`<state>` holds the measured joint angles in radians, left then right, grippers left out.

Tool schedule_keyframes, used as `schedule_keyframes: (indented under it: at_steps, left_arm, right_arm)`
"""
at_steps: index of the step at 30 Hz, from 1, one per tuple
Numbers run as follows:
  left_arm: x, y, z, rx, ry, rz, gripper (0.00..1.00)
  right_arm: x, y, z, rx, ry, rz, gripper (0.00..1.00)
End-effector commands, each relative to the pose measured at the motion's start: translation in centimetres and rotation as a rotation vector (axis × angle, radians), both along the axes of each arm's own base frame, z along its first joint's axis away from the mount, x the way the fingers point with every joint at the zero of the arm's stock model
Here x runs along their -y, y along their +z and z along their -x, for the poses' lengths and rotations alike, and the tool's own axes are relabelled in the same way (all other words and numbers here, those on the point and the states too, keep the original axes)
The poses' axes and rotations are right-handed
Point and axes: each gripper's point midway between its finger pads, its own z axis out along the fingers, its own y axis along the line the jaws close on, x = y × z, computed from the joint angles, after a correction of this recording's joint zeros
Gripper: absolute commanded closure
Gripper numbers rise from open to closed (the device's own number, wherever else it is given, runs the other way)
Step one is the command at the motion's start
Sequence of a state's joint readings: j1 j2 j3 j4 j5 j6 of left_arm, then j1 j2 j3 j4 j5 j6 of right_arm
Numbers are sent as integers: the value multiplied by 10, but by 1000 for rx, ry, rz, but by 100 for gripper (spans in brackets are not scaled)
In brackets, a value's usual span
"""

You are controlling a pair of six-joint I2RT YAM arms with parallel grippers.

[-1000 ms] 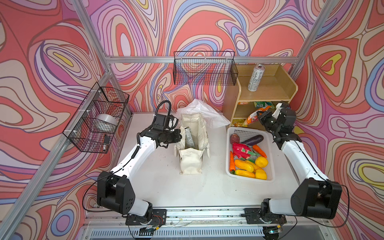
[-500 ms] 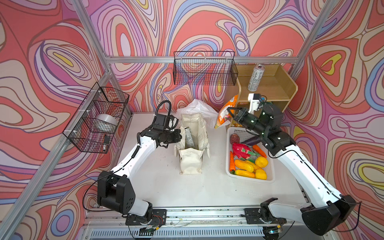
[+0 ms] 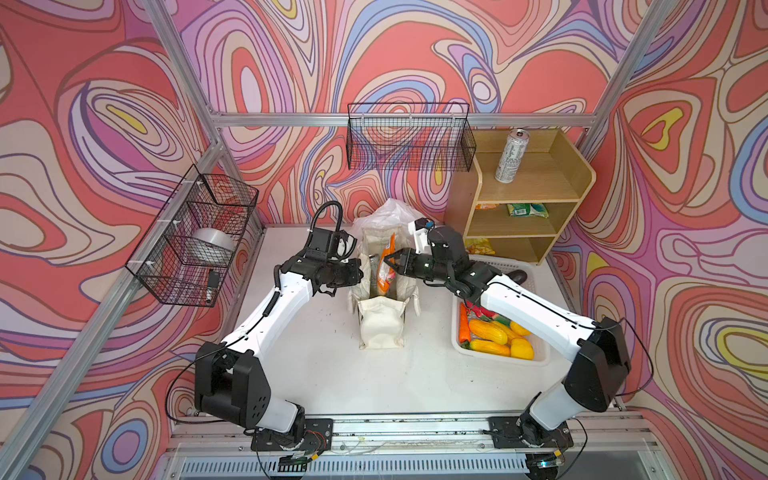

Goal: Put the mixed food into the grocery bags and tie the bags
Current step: 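Carry the FOX'S bag into the tote with the right gripper and release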

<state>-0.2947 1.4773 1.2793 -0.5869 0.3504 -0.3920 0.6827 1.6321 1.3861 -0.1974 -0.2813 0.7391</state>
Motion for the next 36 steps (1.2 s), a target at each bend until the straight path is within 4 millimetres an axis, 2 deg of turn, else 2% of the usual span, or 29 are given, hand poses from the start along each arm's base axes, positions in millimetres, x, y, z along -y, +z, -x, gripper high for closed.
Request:
schedule_keyframes:
  at_steps: [1,3,5,9,12,15,17,18,19,20,21,24,25,27,29,33,36]
  left_arm:
    - [-4,-2,9,-26,-13,-41,100]
    - [-4,-1,9,-21,-12,-44,100]
    - [-4,0,9,-16,-14,-41,100]
    - [-3,3,9,-10,-21,-37,100]
    - [-3,2,10,-11,-24,-40,100]
    - [-3,3,10,-8,-25,-38,100]
    - [-4,4,11,-7,-27,-39,100]
    - [-4,5,11,-5,-28,-42,100]
    - [-5,7,11,-4,-27,-44,100]
    - [-6,10,11,-1,-21,-47,100]
    - [-11,19,12,6,-6,-58,100]
    - [-35,64,15,129,77,-100,100]
    - [-42,82,16,187,97,-89,100]
    - [-55,103,18,246,131,-63,100]
    - [-66,104,16,231,148,-45,100]
    - [-93,83,11,167,200,-82,100]
    - [-117,73,6,168,250,-138,100]
  right_arm:
    - [8,23,11,78,25,34,29]
    - [25,38,13,130,-23,70,26]
    - [44,43,11,166,-86,143,25]
    - [72,21,1,164,-176,326,22]
    - [75,0,-3,136,-190,386,20]
    - [64,-24,-11,94,-155,417,20]
    - [55,-42,-19,70,-133,449,23]
    - [50,-47,-24,67,-116,463,36]
    - [44,-47,-27,69,-95,464,65]
    - [38,-41,-28,75,-78,446,88]
    - [31,-25,-26,94,-58,400,100]
    - [19,21,-13,143,-32,256,100]
    - [15,31,-9,150,-19,221,100]
    - [6,45,-2,161,0,182,100]
    - [-5,47,-1,157,18,160,100]
    - [-39,43,-2,144,62,106,100]
    - [-72,26,-3,129,101,100,100]
